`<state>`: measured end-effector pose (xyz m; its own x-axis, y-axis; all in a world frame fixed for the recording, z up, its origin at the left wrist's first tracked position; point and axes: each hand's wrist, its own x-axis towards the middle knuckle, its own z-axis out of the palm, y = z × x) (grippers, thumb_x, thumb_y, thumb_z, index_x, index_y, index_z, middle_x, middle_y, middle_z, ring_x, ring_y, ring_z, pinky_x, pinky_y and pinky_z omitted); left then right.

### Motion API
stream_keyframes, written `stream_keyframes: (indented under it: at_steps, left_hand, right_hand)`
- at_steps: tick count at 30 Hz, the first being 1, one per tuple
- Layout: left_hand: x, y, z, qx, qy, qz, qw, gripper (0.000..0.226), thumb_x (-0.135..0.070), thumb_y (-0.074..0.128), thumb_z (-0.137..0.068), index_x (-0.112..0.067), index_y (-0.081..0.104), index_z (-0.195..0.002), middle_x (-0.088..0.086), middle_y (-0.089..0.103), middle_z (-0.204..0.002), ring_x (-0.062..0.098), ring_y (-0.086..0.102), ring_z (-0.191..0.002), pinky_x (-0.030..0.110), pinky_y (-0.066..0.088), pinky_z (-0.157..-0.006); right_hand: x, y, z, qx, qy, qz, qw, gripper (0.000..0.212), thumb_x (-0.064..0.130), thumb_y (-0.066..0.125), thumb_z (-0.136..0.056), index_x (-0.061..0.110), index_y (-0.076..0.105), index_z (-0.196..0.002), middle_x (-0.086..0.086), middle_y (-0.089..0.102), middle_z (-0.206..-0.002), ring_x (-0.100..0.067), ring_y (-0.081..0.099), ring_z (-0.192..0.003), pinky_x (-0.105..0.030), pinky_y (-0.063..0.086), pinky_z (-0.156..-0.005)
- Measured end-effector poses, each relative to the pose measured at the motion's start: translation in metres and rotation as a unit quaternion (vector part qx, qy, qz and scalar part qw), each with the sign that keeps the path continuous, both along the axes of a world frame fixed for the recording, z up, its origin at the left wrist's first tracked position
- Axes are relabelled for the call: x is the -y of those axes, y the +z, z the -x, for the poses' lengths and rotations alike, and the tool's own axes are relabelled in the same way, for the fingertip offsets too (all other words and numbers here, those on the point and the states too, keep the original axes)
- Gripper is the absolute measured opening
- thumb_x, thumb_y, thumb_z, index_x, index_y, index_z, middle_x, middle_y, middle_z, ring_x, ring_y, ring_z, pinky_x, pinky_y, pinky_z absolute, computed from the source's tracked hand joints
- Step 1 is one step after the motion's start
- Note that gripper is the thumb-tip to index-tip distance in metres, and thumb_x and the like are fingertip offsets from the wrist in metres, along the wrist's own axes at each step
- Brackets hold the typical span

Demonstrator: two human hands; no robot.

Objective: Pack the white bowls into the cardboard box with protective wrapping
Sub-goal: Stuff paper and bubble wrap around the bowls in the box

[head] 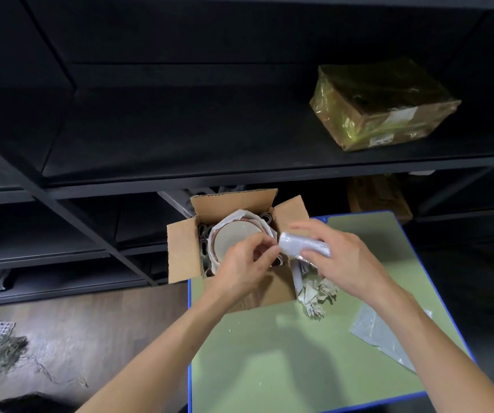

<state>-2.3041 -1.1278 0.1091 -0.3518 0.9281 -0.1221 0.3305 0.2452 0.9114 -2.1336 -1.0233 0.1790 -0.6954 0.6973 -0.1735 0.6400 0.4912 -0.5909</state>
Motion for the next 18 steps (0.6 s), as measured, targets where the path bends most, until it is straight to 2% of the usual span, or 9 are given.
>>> stream_keyframes:
  at_steps: [2,4,7,9,12,18]
  left_hand:
    - [-0.007,-0.004,-0.001,-0.058,0.042,-0.008,0.997,0.010,-0.026,0.058,-0.097,-0.023,0.066,-0.091,-0.010,0.066,-0.084,0.005,0.058,-0.078,0.024,0.044,-0.069]
    - [-0.017,-0.009,-0.002,-0.105,0.069,-0.018,0.992,0.008,-0.027,0.059,-0.094,-0.024,0.065,-0.092,-0.011,0.064,-0.086,0.005,0.056,-0.082,0.029,0.047,-0.071]
    - [-0.033,-0.015,-0.006,-0.164,0.050,0.018,0.985,0.021,-0.031,0.062,-0.088,-0.020,0.057,-0.105,-0.004,0.063,-0.094,0.017,0.056,-0.087,0.036,0.046,-0.070]
    - [-0.043,-0.018,-0.010,-0.181,0.046,0.050,0.981,0.028,-0.024,0.061,-0.084,-0.015,0.046,-0.107,0.002,0.058,-0.094,0.026,0.054,-0.085,0.037,0.038,-0.063]
    - [-0.052,-0.025,-0.013,-0.184,0.071,0.063,0.978,0.026,-0.013,0.054,-0.085,-0.016,0.034,-0.102,0.002,0.050,-0.086,0.033,0.053,-0.078,0.035,0.031,-0.058]
    - [-0.049,-0.040,-0.015,-0.184,0.130,0.027,0.974,0.023,-0.015,0.049,-0.090,-0.021,0.031,-0.105,0.004,0.060,-0.079,0.038,0.055,-0.066,0.038,0.039,-0.052]
  right_hand:
    - [-0.011,0.001,-0.003,0.024,-0.007,-0.030,0.999,0.042,0.026,0.059,-0.091,0.052,0.052,-0.123,0.024,0.060,-0.103,0.001,0.052,-0.075,-0.028,0.044,-0.079]
    - [-0.021,-0.001,-0.002,0.034,-0.010,-0.042,0.998,0.037,0.027,0.058,-0.091,0.049,0.055,-0.120,0.019,0.062,-0.111,-0.006,0.059,-0.087,-0.032,0.046,-0.085]
    - [-0.027,-0.009,0.007,0.054,0.006,-0.058,0.997,0.033,0.030,0.058,-0.092,0.046,0.059,-0.121,0.015,0.063,-0.110,-0.014,0.059,-0.102,-0.037,0.048,-0.089]
    - [-0.028,-0.013,0.018,0.065,0.018,-0.065,0.996,0.033,0.030,0.054,-0.092,0.045,0.061,-0.121,0.012,0.063,-0.108,-0.016,0.059,-0.101,-0.038,0.049,-0.087]
    - [-0.029,-0.020,0.031,0.076,0.037,-0.074,0.994,0.033,0.026,0.052,-0.092,0.041,0.065,-0.118,0.011,0.065,-0.112,-0.015,0.060,-0.101,-0.036,0.050,-0.085]
    - [-0.035,-0.025,0.043,0.106,0.075,-0.087,0.988,0.034,0.018,0.051,-0.091,0.033,0.068,-0.117,0.004,0.058,-0.121,-0.023,0.061,-0.102,-0.041,0.052,-0.085]
